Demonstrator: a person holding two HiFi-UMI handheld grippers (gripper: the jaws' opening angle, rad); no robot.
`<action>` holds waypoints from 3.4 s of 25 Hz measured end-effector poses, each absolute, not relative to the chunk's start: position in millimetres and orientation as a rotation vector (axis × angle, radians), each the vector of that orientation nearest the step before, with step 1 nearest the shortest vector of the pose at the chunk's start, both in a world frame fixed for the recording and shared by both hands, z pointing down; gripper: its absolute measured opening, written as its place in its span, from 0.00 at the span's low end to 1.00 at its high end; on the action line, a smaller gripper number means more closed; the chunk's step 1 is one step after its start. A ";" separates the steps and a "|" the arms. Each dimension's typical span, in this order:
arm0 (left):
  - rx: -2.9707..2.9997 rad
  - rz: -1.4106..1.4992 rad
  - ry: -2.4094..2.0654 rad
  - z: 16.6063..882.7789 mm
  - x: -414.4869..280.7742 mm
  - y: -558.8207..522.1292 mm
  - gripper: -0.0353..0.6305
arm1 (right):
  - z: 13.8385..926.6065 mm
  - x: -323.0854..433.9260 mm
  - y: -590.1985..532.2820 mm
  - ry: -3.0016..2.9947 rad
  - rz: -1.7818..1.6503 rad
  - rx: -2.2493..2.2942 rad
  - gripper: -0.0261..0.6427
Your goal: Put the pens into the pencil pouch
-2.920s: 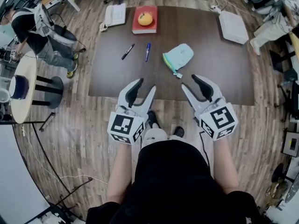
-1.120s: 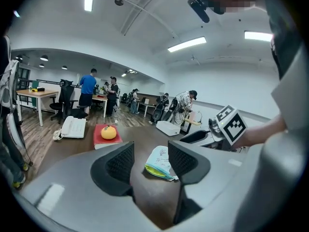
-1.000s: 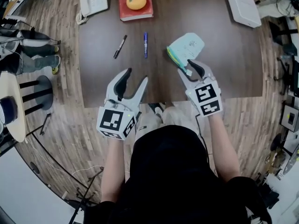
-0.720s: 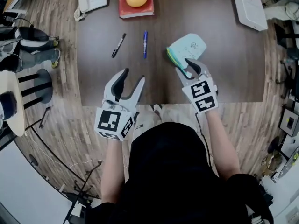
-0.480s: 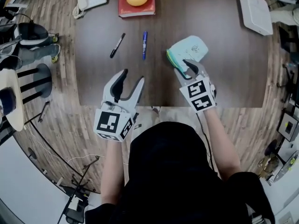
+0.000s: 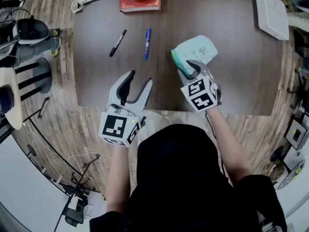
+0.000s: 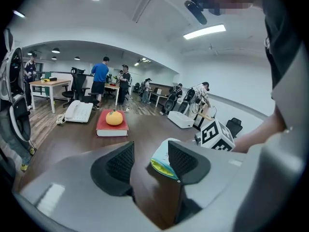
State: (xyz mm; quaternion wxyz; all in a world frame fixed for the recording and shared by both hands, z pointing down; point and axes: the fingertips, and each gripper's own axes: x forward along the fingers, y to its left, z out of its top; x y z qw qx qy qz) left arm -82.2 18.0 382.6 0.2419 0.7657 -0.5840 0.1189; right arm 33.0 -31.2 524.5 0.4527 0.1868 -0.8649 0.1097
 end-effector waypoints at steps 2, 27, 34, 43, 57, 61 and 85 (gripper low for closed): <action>2.085 0.325 -1.598 384.5 -84.5 18.6 0.37 | 532.8 31.8 -34.1 -2.119 0.273 0.466 0.28; 2.079 0.333 -1.582 383.3 -98.4 17.6 0.37 | 529.4 30.8 -44.8 -2.131 0.270 0.529 0.12; 2.092 0.314 -1.598 378.6 -105.3 14.1 0.36 | 506.7 31.5 -57.1 -2.147 0.242 0.586 0.12; 2.104 0.300 -1.577 382.9 -106.3 5.7 0.36 | 485.3 37.4 -67.8 -2.142 0.227 0.639 0.11; 2.118 0.477 -1.514 425.4 -122.5 -13.1 0.35 | 475.5 43.5 -85.9 -2.131 0.293 0.719 0.11; 2.106 0.524 -1.458 448.4 -122.0 -20.0 0.35 | 474.4 47.6 -90.9 -2.123 0.311 0.737 0.11; 1.964 0.673 -1.316 571.0 -119.3 -36.9 0.29 | 470.5 50.0 -94.5 -2.117 0.340 0.788 0.11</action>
